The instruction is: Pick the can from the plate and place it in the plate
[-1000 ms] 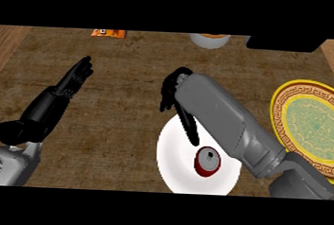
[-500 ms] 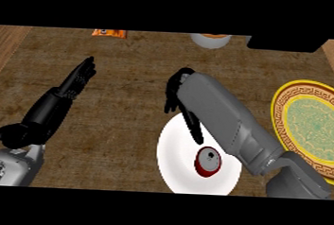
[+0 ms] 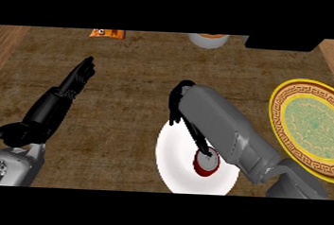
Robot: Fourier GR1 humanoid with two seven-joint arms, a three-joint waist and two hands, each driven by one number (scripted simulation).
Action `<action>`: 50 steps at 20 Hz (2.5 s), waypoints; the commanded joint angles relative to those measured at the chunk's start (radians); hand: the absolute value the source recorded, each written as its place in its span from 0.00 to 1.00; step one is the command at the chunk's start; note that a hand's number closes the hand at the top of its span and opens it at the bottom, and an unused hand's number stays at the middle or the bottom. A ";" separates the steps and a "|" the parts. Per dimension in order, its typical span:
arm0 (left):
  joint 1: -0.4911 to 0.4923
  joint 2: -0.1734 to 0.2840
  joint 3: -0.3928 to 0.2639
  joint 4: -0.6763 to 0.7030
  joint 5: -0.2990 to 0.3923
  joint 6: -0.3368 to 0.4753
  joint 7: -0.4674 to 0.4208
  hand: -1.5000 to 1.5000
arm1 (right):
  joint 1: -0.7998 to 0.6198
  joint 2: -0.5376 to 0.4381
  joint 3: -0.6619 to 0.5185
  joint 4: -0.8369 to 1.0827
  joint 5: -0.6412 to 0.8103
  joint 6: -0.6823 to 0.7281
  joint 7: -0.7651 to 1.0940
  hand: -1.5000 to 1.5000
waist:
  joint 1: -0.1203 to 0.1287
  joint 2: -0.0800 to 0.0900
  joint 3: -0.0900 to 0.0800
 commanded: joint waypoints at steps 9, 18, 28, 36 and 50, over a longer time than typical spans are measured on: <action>0.044 -0.006 0.045 -0.032 -0.012 -0.045 0.005 0.50 | 0.173 0.001 0.080 -0.078 0.064 0.101 0.006 0.00 | -0.008 -0.005 0.000; 0.042 -0.021 0.081 -0.030 -0.024 -0.043 0.020 0.50 | 0.209 -0.002 0.088 -0.143 0.070 0.144 0.038 0.00 | -0.020 -0.007 0.000; 0.074 -0.039 0.076 -0.059 -0.038 -0.063 0.006 0.50 | 0.366 -0.100 0.149 -0.428 0.105 0.123 -0.087 1.00 | -0.016 -0.006 0.001; 0.061 -0.043 0.103 -0.013 -0.048 -0.075 0.014 0.50 | 0.448 -0.122 0.113 -0.625 0.316 -0.312 0.048 1.00 | -0.057 -0.022 0.002; 0.112 -0.023 0.158 -0.021 -0.035 -0.046 0.035 0.50 | 0.560 -0.195 0.126 -1.233 0.824 -1.011 0.421 1.00 | -0.150 -0.059 0.003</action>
